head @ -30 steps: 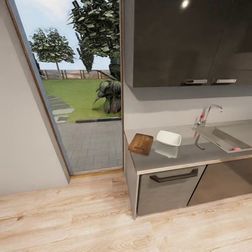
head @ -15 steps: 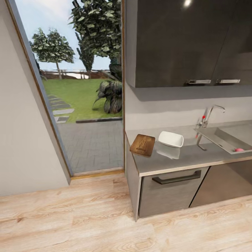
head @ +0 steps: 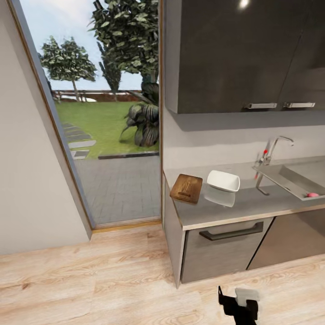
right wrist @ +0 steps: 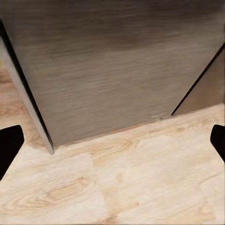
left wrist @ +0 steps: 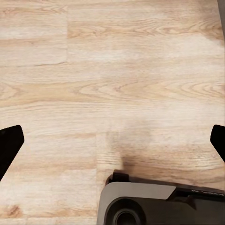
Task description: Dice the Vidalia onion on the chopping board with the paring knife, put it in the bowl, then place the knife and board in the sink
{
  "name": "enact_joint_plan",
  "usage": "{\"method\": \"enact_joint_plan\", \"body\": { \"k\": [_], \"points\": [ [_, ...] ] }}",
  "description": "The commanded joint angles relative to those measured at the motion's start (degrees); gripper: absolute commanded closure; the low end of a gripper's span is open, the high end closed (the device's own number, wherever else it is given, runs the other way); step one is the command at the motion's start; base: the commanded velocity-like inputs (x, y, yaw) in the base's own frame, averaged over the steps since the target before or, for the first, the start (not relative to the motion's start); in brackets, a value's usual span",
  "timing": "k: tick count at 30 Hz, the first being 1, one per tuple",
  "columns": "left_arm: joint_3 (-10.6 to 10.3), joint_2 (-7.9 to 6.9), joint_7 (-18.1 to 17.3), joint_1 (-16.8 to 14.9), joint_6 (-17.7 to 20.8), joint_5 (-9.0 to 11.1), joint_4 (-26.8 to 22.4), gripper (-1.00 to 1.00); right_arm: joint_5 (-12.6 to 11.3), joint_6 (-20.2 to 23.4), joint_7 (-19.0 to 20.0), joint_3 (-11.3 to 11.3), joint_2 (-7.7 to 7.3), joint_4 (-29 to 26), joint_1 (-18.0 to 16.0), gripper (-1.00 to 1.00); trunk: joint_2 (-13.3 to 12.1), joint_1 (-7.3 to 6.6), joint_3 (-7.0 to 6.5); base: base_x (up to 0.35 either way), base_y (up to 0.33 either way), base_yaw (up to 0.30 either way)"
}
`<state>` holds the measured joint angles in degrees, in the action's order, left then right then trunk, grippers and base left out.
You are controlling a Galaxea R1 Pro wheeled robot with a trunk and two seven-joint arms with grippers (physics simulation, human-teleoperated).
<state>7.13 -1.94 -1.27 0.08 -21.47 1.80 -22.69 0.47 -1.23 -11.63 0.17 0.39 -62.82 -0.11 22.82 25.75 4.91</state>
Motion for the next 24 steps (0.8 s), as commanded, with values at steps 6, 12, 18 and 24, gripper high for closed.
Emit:
{"method": "enact_joint_plan", "body": {
  "k": [6, 12, 18, 24],
  "points": [
    [0.1, 0.08, -0.1, 0.0, 0.0, 0.2, 0.0, -1.0, -0.1, 14.0, -1.7, 0.0, 0.06, -17.6, -0.1, -1.0, 0.1, 0.04, 0.11, 0.0, 0.0, 0.0],
    [0.0, 0.1, -0.1, 0.0, 0.0, 0.1, 0.0, -1.0, -0.2, 25.6, -4.9, 0.8, 1.39, -24.8, -7.0, -1.0, 0.1, 0.04, 0.11, 0.0, 0.0, 0.0],
    [0.0, 0.1, -0.1, 0.0, -0.1, 0.1, 0.0, -1.0, -0.2, 36.8, -9.5, 2.1, 4.89, -25.8, -18.9, -1.0, 0.1, 0.04, 0.11, 0.0, 0.0, 0.0],
    [0.1, 0.1, -0.1, 0.0, 0.0, 0.1, 0.0, -1.0, -0.4, 40.4, -16.7, 4.3, 9.48, -25.7, -25.7, -1.0, 0.1, 0.04, 0.11, 0.054, 0.109, 0.0]
  ]
}}
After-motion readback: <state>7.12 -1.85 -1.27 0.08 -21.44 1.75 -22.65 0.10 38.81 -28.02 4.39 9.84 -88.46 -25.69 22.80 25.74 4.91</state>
